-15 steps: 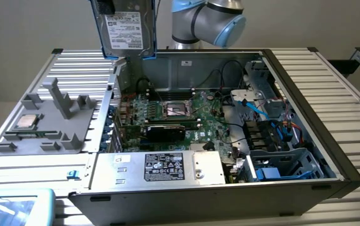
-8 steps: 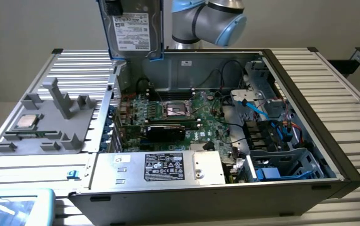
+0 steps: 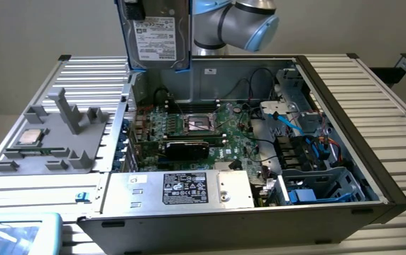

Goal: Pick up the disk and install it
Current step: 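Pick up the disk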

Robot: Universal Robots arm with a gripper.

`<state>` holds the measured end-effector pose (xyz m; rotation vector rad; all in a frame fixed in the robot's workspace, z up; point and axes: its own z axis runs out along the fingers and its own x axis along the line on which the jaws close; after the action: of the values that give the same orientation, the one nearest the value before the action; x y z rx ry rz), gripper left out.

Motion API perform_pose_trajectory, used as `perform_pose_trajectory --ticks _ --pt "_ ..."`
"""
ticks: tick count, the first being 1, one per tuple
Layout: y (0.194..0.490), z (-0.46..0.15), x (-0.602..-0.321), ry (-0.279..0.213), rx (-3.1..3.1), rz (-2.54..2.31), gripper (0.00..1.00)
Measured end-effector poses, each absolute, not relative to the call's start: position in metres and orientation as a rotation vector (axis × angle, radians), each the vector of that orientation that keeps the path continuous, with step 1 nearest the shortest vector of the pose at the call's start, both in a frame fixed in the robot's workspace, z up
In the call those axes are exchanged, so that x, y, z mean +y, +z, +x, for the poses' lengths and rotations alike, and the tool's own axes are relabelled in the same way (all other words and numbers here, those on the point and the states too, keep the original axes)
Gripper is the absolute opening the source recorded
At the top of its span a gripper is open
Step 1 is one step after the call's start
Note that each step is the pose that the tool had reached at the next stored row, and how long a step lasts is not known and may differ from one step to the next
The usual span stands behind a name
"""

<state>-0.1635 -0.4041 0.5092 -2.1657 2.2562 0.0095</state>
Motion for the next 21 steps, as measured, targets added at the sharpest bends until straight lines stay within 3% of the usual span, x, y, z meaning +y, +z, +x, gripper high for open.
perform_pose_trajectory --ticks 13,21 --pt "0.514 -0.113 -0.418 0.003 2.259 -2.169 0.37" --pt "0.516 -0.094 -0.423 -0.026 2.272 -2.181 0.37"
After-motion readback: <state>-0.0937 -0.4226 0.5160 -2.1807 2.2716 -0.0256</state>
